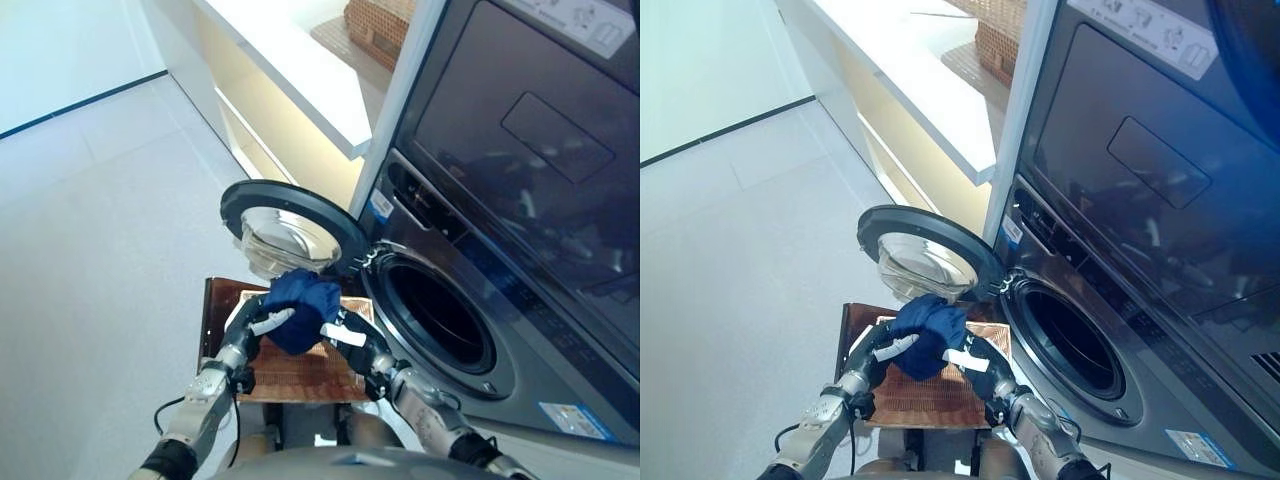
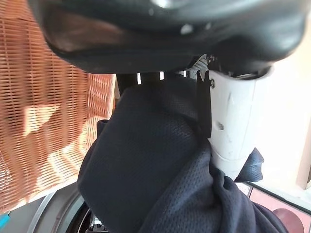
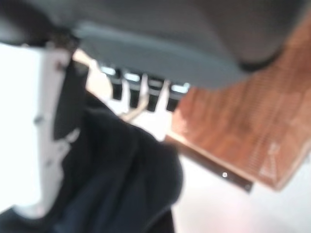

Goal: Pick up the clothes and place them into the washing machine

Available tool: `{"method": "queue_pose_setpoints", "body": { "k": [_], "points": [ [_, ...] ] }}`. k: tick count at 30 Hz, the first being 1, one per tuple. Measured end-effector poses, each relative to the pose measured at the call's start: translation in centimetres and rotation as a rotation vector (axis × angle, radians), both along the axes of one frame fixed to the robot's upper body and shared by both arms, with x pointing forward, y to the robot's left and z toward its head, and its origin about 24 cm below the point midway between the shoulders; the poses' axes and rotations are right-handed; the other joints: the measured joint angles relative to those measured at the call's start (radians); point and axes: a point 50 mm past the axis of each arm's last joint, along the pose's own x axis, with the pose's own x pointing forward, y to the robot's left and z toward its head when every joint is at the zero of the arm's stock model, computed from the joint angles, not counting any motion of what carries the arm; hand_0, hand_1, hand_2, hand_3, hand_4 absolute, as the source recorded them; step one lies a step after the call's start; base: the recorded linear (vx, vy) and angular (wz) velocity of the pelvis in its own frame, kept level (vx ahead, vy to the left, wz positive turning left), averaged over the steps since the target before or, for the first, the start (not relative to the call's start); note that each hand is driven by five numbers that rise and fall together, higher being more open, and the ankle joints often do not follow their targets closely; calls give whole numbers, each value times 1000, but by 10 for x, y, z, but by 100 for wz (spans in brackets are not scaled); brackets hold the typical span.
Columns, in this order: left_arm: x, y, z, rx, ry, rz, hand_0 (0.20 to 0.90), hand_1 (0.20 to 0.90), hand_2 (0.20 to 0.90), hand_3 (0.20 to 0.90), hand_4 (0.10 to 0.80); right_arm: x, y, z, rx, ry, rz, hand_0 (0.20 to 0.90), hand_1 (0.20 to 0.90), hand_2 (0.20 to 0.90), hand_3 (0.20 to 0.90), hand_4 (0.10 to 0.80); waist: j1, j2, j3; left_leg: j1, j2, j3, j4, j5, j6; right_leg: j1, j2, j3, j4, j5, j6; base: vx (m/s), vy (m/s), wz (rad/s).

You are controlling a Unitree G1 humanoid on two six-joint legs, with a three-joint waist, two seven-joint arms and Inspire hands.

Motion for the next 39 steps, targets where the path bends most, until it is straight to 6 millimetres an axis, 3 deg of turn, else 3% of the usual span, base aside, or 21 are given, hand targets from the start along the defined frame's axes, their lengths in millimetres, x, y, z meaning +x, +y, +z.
{"method": "queue_pose_setpoints", "body": {
  "k": [17,18,20,39],
  "points": [
    [1,1,1,5,-13,17,200,200,200,200,300,1,17,7,31,-27,64,900,900,900,900,800,1,0,-3,-17,0,0,0,3,3,-19,2,1,4,1,-4,0,0,0],
    [1,1,1,5,-13,17,200,200,200,200,300,1,17,7,31,-28,66,700,700,700,700,657,1,0,-3,-17,0,0,0,3,3,-19,2,2,4,1,-4,0,0,0],
    [1,1,1,5,-13,16,200,200,200,200,300,1,17,7,29,-27,71,200,200,200,200,300,1,0,-3,-17,0,0,0,3,3,-19,2,2,4,1,-4,0,0,0],
    [1,-3,3,13,-36,-10,200,200,200,200,300,3,14,6,6,-20,55,200,200,200,200,300,0,-2,-7,-18,0,1,0,2,2,-21,2,4,4,1,-4,0,0,0]
  ]
}}
